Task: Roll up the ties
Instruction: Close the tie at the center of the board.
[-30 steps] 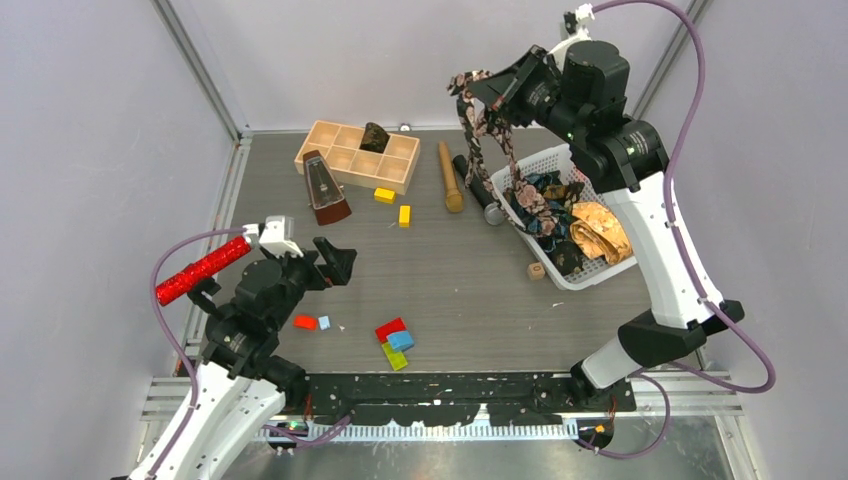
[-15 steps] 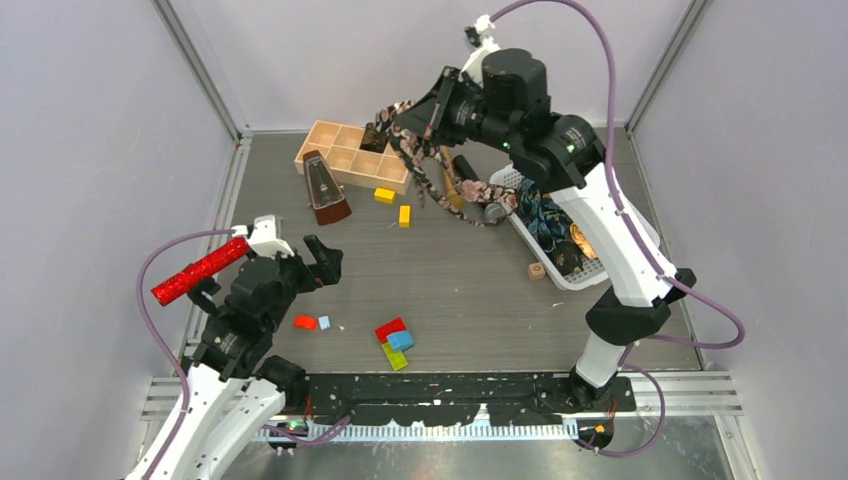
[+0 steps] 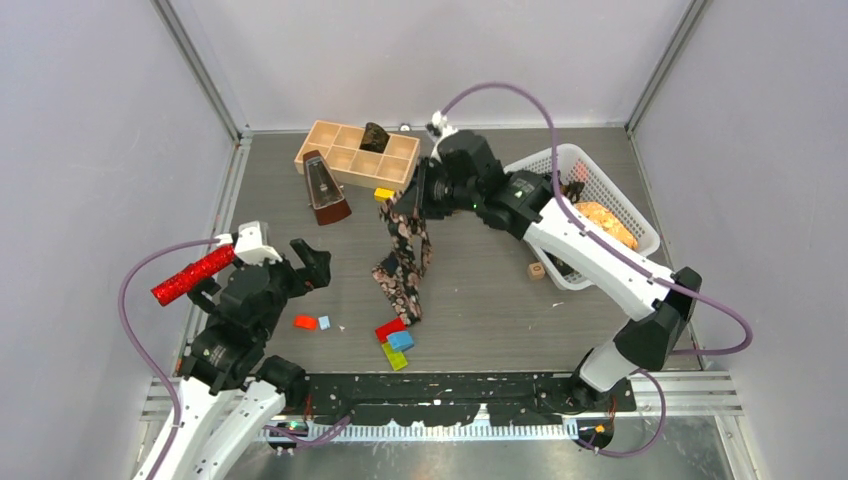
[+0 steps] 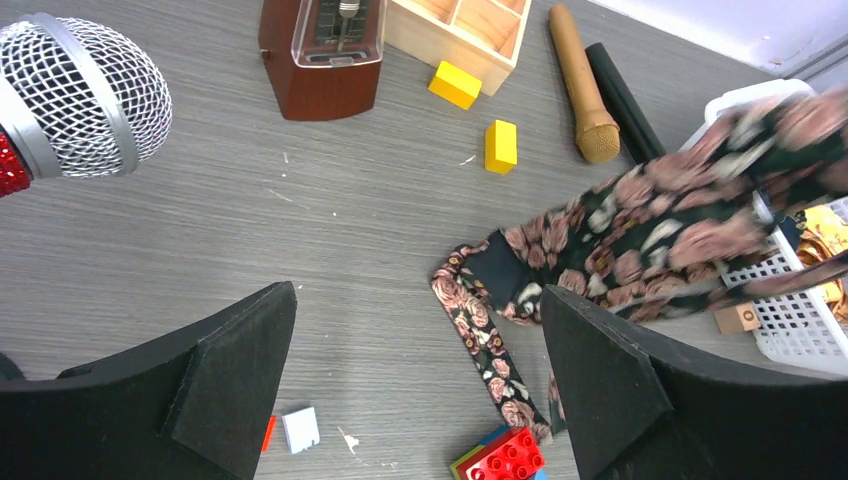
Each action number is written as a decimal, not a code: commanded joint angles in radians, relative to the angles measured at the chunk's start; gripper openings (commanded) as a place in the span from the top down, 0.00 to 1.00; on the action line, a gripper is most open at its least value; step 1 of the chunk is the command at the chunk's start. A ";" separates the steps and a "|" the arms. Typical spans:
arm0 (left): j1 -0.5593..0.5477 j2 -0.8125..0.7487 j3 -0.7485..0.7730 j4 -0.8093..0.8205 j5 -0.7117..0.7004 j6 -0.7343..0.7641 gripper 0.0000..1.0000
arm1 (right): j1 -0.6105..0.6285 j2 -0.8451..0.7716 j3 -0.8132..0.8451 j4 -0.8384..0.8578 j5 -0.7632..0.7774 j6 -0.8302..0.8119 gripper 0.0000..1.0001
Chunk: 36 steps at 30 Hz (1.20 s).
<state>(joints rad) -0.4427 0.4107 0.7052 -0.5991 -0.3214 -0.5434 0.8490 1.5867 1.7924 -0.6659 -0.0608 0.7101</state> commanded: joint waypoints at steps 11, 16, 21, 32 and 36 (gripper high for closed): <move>0.005 -0.001 0.089 -0.029 -0.061 -0.004 0.05 | 0.137 0.162 -0.228 0.350 -0.200 0.067 0.87; 0.005 -0.014 0.108 -0.050 -0.085 0.012 0.05 | 0.201 0.206 -0.184 0.378 -0.290 0.044 0.90; 0.005 -0.017 0.106 -0.052 -0.093 0.013 0.05 | 0.208 0.212 -0.214 0.317 -0.301 0.013 0.70; 0.005 0.012 0.096 -0.024 -0.081 0.008 0.06 | 0.162 0.105 -0.296 0.107 0.095 -0.039 0.12; 0.004 0.031 0.093 -0.013 -0.065 0.008 0.06 | 0.050 0.056 -0.386 0.107 0.136 0.060 0.12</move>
<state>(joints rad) -0.4427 0.4213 0.7818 -0.6556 -0.3923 -0.5419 0.9962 1.7496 1.4639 -0.5396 -0.0406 0.6941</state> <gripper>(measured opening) 0.945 0.879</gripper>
